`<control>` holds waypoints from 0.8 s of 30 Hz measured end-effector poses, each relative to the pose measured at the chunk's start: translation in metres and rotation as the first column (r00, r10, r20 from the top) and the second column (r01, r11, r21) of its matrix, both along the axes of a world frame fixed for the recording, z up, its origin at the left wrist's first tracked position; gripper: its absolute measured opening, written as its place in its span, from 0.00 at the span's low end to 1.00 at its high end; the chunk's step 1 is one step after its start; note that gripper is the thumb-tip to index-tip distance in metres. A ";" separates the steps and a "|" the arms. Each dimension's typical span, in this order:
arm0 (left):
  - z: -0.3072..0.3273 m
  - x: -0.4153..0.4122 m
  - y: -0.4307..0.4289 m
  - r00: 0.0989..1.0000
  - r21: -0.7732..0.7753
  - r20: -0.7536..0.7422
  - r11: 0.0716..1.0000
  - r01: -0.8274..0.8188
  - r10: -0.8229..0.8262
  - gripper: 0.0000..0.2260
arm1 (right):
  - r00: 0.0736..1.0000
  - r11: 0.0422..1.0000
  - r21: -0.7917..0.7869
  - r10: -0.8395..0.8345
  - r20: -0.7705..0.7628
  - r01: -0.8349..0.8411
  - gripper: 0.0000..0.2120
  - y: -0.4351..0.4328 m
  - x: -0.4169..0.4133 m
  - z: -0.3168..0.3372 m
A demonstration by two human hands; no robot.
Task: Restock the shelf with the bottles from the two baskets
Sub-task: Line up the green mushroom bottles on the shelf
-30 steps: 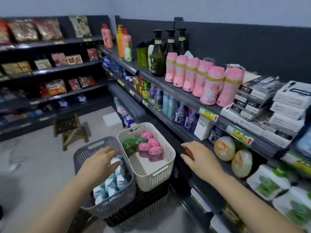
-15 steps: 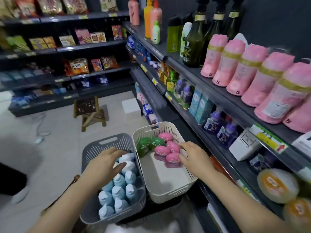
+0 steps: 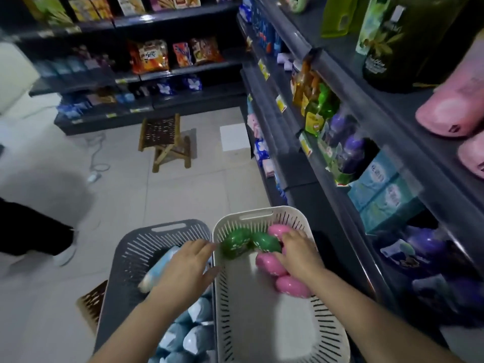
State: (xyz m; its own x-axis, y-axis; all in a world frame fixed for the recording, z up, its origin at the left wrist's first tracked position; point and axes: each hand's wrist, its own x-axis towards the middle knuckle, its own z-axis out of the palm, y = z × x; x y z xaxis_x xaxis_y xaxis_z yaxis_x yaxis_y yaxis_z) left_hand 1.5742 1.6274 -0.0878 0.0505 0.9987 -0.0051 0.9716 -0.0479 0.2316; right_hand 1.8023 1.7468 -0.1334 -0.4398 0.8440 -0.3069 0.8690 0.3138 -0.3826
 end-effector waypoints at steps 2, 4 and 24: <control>-0.014 0.001 0.019 1.000 0.008 0.021 1.000 -0.002 0.002 0.19 | 0.999 1.000 0.018 0.025 0.024 -0.026 0.25 0.015 -0.006 -0.017; -0.027 0.002 0.037 0.999 0.020 0.036 1.000 -0.007 0.006 0.19 | 0.998 0.999 0.013 0.043 0.036 -0.044 0.26 0.027 -0.013 -0.036; -0.086 -0.007 0.068 0.954 0.050 0.270 0.988 -0.145 0.126 0.20 | 0.990 0.987 0.106 0.128 -0.051 -0.122 0.21 0.043 -0.035 -0.115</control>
